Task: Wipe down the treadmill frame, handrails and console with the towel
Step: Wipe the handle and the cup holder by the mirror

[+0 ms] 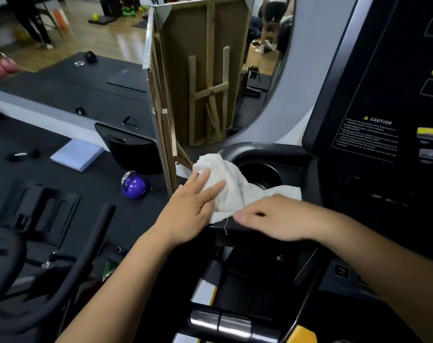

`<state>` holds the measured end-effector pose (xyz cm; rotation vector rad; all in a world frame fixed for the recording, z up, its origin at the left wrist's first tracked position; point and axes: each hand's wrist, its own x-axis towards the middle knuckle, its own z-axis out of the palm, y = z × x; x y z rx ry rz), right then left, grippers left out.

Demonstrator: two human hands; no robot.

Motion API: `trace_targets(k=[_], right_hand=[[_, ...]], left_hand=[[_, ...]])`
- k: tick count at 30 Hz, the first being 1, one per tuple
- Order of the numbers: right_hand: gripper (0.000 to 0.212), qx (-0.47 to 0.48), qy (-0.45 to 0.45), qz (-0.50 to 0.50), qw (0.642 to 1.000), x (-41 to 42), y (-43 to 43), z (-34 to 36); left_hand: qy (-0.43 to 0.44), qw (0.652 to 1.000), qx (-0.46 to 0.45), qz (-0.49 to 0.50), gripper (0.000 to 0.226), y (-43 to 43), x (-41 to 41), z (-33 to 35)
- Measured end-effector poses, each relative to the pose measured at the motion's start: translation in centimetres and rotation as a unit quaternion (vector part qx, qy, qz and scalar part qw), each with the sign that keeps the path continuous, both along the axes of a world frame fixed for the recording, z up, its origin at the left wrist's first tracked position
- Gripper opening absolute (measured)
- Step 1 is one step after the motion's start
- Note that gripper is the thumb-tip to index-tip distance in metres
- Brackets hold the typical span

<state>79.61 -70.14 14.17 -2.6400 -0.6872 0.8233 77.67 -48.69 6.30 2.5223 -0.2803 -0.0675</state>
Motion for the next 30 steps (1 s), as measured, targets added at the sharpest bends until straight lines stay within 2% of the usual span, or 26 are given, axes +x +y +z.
trace_targets(k=[2,3,4,6,8,10,13,15,18,19,21,22,24,26,28,30], right_hand=[[0.045,0.058,-0.107,-0.043,0.992,1.6,-1.1,0.1],[0.036,0.058,-0.153,-0.052,0.985,2.6,-1.7,0.3],[0.042,0.018,-0.175,-0.043,0.984,3.5,-2.1,0.4],[0.066,-0.102,-0.152,-0.026,0.983,4.8,-2.4,0.2],[0.056,-0.165,-0.143,-0.019,0.976,5.2,-2.1,-0.3],[0.036,-0.132,-0.144,-0.023,0.98,5.4,-1.7,-0.4],[0.02,-0.067,-0.047,-0.051,0.995,5.4,-1.7,0.4],[0.021,-0.011,0.053,-0.077,0.996,5.0,-1.9,0.5],[0.024,0.009,0.117,-0.062,0.991,4.4,-1.7,0.3],[0.024,0.003,0.13,-0.055,0.99,4.2,-1.7,0.2],[0.023,-0.007,0.142,-0.073,0.987,4.3,-1.8,0.7],[0.02,-0.012,0.113,-0.077,0.991,4.6,-2.0,1.1],[0.005,-0.006,-0.04,-0.075,0.996,5.3,-2.0,1.9],[0.047,0.017,-0.18,-0.023,0.983,5.7,-1.3,2.2],[0.089,-0.002,-0.181,0.061,0.982,5.7,-0.5,1.4],[0.106,-0.042,-0.143,0.092,0.985,5.8,-0.2,-0.5]], left_hand=[[-0.015,0.999,0.022,0.024,0.051,0.2,-0.3,0.4],[-0.025,0.998,0.053,0.035,0.053,0.1,-0.2,0.7],[-0.026,0.995,0.088,0.043,0.055,-0.1,0.1,1.1],[-0.004,0.993,0.112,0.047,0.068,-0.4,1.3,1.7],[0.032,0.995,0.085,0.039,0.08,-0.5,2.7,2.2],[0.05,0.997,0.039,0.033,0.074,-0.4,3.7,2.2],[0.008,0.997,-0.028,0.068,0.04,0.4,5.0,1.6],[-0.016,0.993,-0.033,0.113,0.028,1.0,6.0,1.9],[-0.098,0.985,0.069,0.12,0.026,0.3,7.1,2.6],[-0.112,0.982,0.08,0.128,0.028,-0.5,7.1,2.6],[-0.081,0.985,0.053,0.146,0.032,-1.8,6.5,2.2],[-0.072,0.987,0.043,0.138,0.037,-2.2,6.1,1.6],[-0.094,0.991,0.051,0.075,0.043,-2.9,5.2,0.5],[-0.106,0.993,0.055,-0.011,0.034,-3.7,4.9,0.4],[-0.058,0.994,0.026,-0.084,0.031,-4.3,4.8,1.0],[-0.018,0.993,-0.035,-0.114,0.037,-4.0,4.4,1.6]])
